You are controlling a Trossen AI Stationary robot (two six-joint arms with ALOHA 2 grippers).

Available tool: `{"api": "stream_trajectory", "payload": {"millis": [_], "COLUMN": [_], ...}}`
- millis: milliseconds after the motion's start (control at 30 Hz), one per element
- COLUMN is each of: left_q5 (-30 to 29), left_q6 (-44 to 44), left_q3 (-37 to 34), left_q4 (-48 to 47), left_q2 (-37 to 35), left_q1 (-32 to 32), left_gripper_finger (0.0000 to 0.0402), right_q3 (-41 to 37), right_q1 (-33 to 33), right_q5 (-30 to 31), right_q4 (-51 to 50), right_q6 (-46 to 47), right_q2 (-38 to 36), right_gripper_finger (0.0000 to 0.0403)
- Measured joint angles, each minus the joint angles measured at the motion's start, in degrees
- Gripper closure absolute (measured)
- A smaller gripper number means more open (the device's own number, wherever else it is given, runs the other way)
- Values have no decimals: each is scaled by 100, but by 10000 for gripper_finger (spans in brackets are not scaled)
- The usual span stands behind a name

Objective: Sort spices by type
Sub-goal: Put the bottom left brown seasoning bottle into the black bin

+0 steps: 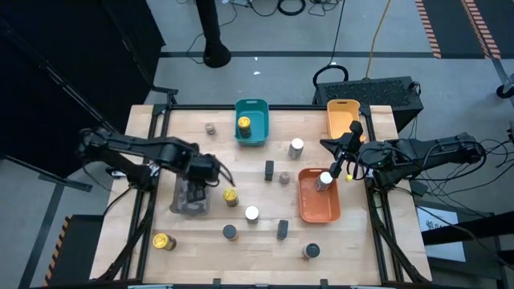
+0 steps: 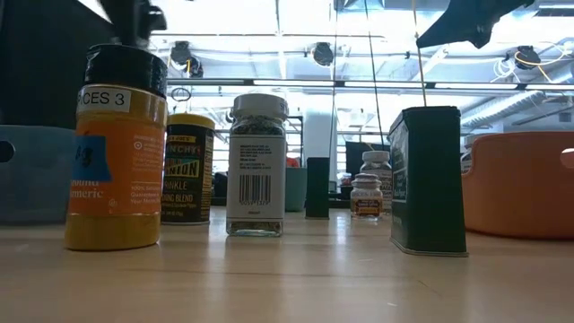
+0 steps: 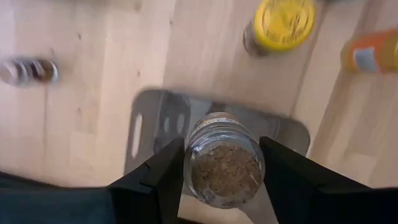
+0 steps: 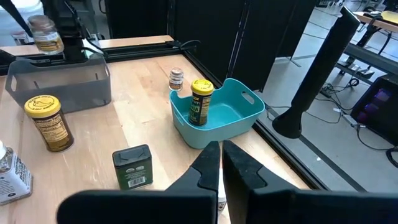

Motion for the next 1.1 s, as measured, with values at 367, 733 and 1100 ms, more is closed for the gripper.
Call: {"api": "stream_trajectory", "payload": {"millis": [367,733,1100], "left_q5": [-209,-158,-123], "left_q6": [-496,-263,-17], "left_q3": [-2144,-3621,-4019], "left_q4": [1278,2942,3481], "left_q2": [-1226,-1423,-1361], "left_q1": [70,581,1030], "left_gripper_finger": [214,214,214], "right_q3": [2,2,2], "right_q1": [0,0,0], "right_q5": [-2,-1,-1], "right_q4": [100,146,149], "right_q6": [14,-33,-36], "right_q2": [120,149,149], "right_gripper_finger": [403,403,403]}}
